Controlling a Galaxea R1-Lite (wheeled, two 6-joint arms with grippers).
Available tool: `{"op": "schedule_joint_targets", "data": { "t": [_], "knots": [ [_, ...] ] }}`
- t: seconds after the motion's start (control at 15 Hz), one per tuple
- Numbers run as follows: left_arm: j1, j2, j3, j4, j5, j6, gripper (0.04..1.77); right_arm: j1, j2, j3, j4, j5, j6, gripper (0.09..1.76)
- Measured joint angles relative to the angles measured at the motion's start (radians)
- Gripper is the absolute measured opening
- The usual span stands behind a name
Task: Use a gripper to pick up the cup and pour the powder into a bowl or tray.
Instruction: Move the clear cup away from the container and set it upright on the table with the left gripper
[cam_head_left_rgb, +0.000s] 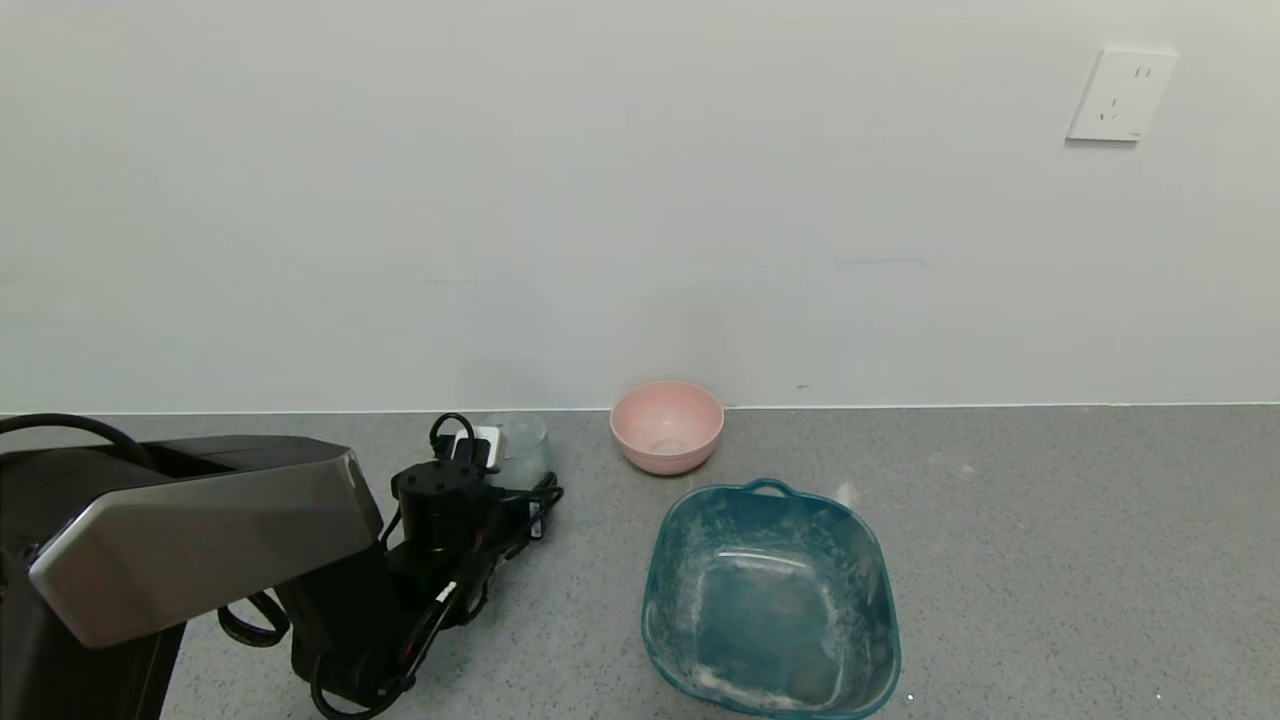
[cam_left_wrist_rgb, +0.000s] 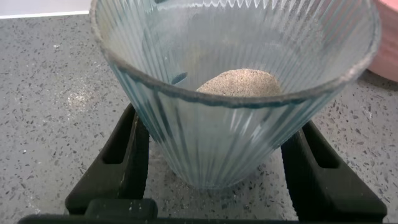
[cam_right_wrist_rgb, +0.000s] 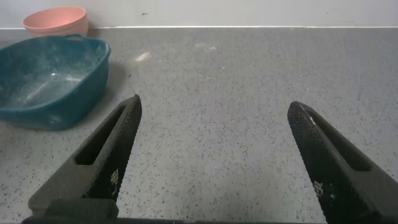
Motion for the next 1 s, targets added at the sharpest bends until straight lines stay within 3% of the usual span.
{"op": "schedule_joint_targets", "data": {
  "t": [0.6,0.73,1.0],
  "knots": [
    [-0.007,0.013,0.005,-0.006,0.000,0.000,1.24,0.000,0.000,0.000,0.000,0.000,0.000,1.71],
    [-0.011,0.015,0.010,-0.009,0.000,0.000,1.39,0.000,0.000,0.000,0.000,0.000,0.000,1.71],
    [-0.013,0.014,0.015,-0.007,-0.001,0.000,1.52,0.000,0.000,0.000,0.000,0.000,0.000,1.71]
  ]
}}
